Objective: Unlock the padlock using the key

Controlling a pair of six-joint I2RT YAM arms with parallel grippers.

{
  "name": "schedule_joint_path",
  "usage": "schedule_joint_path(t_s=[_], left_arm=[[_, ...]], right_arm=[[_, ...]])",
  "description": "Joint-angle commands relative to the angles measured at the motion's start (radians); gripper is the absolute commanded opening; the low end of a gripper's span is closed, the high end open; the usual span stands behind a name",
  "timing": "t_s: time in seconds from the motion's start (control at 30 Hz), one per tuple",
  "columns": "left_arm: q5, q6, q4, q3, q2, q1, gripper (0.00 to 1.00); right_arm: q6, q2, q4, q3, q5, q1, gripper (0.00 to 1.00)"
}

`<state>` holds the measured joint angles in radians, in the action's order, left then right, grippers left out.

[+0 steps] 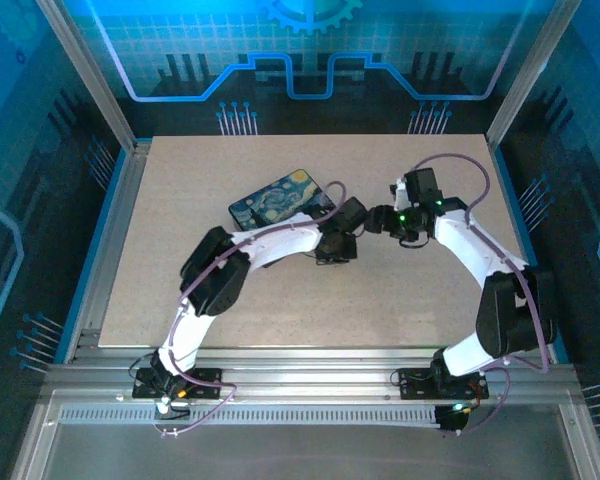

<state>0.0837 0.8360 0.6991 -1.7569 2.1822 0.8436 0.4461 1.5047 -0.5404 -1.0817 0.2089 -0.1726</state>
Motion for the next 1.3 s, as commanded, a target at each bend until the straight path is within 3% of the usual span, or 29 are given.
schedule_joint_path(t_s=[0.0,0.17,0.4,0.67,0.83,1.27], left_arm=[[-0.070,-0.020,0.030,-0.084,0.062,0.040,0.05],[-0.124,-0.044,0.029,-0.101,0.090,0.042,0.27],[-0.110,-0.083,0.003,0.008,-0.076,-0.025,0.44],[-0.126,-0.066,-0.066,0.269,-0.281,-0.135,0.46],[-0.130,-0.042,-0.113,0.398,-0.371,-0.146,0.46],[-0.159,-0.046,-0.110,0.352,-0.359,-0.145,0.46]], right_arm=[[0.031,-0.052,-0.024,0.046,-0.016,0.061,0.71],[0.008,-0.066,-0.027,0.092,0.025,0.145,0.69],[-0.013,-0.039,-0.002,0.127,0.125,0.115,0.67],[0.030,0.021,0.030,0.155,0.151,-0.019,0.60],[0.076,0.034,0.002,0.195,0.101,-0.082,0.55],[0.385,-0.008,0.197,0.372,0.120,-0.121,0.44]])
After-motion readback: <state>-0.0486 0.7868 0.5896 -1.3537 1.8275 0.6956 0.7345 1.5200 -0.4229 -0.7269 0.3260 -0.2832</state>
